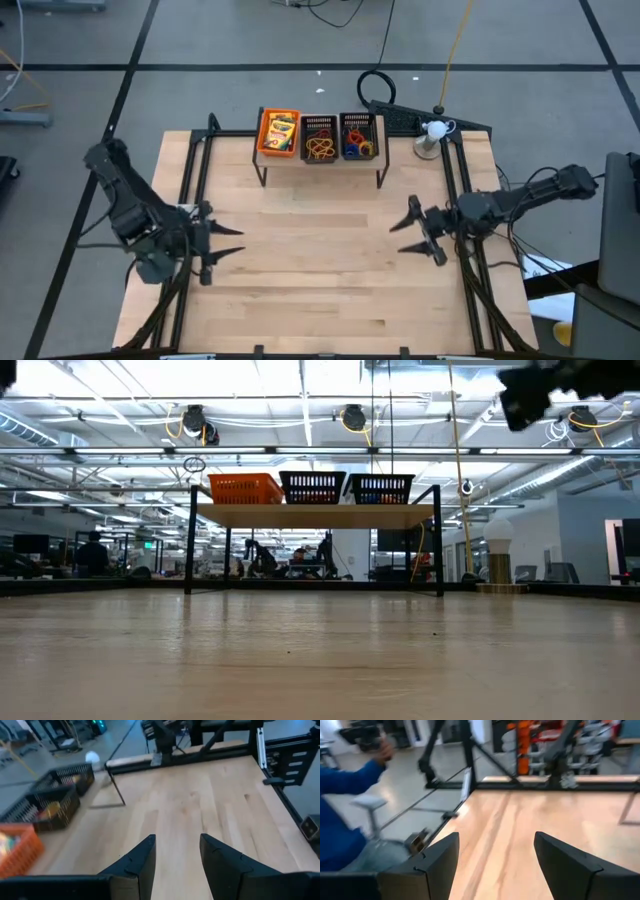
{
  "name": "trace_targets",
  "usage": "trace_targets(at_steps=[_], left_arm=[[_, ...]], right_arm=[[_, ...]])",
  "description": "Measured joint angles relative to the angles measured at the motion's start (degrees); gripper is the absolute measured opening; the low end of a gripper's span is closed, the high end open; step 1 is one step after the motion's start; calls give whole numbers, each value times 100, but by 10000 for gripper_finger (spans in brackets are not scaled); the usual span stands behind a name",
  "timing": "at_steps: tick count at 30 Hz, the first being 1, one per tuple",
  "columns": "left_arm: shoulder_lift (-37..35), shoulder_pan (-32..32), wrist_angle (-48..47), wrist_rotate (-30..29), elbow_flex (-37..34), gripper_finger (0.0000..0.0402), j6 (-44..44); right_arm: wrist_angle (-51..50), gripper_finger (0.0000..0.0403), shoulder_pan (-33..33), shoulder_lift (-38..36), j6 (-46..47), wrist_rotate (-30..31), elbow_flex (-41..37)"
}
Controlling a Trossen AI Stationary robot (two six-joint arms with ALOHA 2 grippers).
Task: Pick & Place Office Desk Supplies
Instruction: Return to Home Position
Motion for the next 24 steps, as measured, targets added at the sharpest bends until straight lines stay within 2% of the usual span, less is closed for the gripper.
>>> trace_targets(at_steps=[5,12,16,24], left_arm=[[-694,-319,185,-261,-1105,149,-699],[-1521,-415,1009,-288,-2392,149,-916],[-1903,-415,1281,-349,-2860,149,-922],[-2579,-413,1303,-734,-3396,149,-924]], right_arm=[[383,251,334,-346,292,-20,-737],[2220,251,274,-379,-50,172,-1859],[2609,251,50,-384,-153,606,-2256],[2691,251,-565,-344,-60,383,-2342]])
